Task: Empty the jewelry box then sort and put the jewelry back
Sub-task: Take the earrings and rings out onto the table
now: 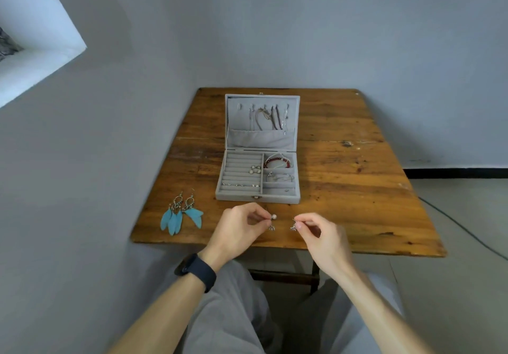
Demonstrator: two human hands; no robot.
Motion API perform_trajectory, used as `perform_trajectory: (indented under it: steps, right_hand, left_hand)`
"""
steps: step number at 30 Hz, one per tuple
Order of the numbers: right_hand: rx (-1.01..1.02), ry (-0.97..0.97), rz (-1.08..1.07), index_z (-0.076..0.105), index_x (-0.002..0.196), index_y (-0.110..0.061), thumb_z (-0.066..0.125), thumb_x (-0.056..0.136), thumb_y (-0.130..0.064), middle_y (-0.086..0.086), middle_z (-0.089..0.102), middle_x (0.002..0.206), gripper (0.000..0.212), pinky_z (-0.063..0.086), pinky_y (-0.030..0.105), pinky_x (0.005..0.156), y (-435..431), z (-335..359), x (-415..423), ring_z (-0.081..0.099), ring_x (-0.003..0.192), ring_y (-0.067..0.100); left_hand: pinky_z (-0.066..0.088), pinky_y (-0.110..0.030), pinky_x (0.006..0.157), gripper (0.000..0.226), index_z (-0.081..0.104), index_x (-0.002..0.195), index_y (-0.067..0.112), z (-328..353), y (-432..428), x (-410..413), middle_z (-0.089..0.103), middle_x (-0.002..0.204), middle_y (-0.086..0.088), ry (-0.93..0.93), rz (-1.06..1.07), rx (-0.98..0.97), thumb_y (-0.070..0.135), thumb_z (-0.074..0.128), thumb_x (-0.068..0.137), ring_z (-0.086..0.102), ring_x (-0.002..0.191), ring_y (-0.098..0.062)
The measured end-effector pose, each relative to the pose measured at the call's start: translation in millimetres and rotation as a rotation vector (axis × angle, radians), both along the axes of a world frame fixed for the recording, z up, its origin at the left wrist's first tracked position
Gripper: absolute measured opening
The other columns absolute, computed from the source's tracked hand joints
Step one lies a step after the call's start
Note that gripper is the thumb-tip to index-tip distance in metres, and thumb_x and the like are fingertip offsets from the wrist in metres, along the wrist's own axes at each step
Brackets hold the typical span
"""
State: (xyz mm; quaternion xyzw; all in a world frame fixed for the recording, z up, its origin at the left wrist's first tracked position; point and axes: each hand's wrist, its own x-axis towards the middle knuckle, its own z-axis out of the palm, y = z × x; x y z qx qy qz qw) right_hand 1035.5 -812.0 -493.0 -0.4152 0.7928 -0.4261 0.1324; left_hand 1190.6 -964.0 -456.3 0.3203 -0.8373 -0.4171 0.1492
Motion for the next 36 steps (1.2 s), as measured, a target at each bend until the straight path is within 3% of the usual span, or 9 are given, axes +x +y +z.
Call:
perform_trajectory:
  steps: [3, 11, 18, 28, 36]
  right_hand:
    - [0.047, 0.068, 0.002, 0.073, 0.107, -0.029, 0.068, 0.094, -0.025, -0.021, 0.072, 0.095, 0.015, 0.047, 0.006, 0.078, 3.9, -2.4, 1.7, 0.065, 0.091, -0.006]
    - [0.062, 0.104, 0.067, 0.075, 0.104, -0.028, 0.069, 0.092, -0.024, -0.018, 0.073, 0.094, 0.014, 0.053, 0.019, 0.079, 5.5, -3.8, 9.1, 0.066, 0.090, -0.001]
    - [0.093, 0.038, 0.128, 0.076, 0.103, -0.029, 0.069, 0.093, -0.026, -0.020, 0.073, 0.095, 0.013, 0.043, 0.001, 0.076, -0.3, 3.2, 20.2, 0.063, 0.090, -0.009]
    - [0.200, 0.052, 0.160, 0.075, 0.104, -0.030, 0.065, 0.094, -0.027, -0.020, 0.070, 0.092, 0.014, 0.040, -0.002, 0.062, -15.2, 16.1, 22.9, 0.057, 0.078, -0.014]
    - [0.222, 0.004, 0.199, 0.077, 0.094, -0.033, 0.068, 0.090, -0.029, -0.020, 0.071, 0.085, 0.010, 0.045, 0.002, 0.066, -2.8, 15.6, 24.6, 0.062, 0.085, -0.012]
  left_hand:
    - [0.050, -0.010, 0.078, 0.009, 0.072, 0.098, 0.034, -4.4, 10.5, -3.7, 0.068, 0.091, 0.022, -0.075, -0.047, -0.092, 0.030, 0.072, 0.091, 0.062, 0.090, 0.011]
    - [0.058, -0.027, 0.082, 0.008, 0.071, 0.098, 0.035, -11.1, 16.1, -3.9, 0.069, 0.094, 0.018, -0.180, -0.074, -0.158, 0.033, 0.070, 0.091, 0.062, 0.091, 0.004]
    - [0.058, -0.025, 0.076, 0.007, 0.070, 0.087, 0.040, -10.0, 4.0, 12.3, 0.069, 0.085, 0.019, -0.248, -0.066, -0.097, 0.033, 0.073, 0.087, 0.064, 0.084, 0.003]
    - [0.052, -0.014, 0.069, 0.008, 0.076, 0.090, 0.032, -2.3, 2.2, 0.7, 0.069, 0.081, 0.019, -0.309, -0.122, -0.030, 0.028, 0.075, 0.083, 0.065, 0.078, 0.004]
    - [0.059, -0.028, 0.078, 0.005, 0.076, 0.087, 0.032, -3.5, -0.2, 17.7, 0.072, 0.084, 0.017, -0.331, -0.119, -0.040, 0.030, 0.076, 0.083, 0.066, 0.080, 0.003]
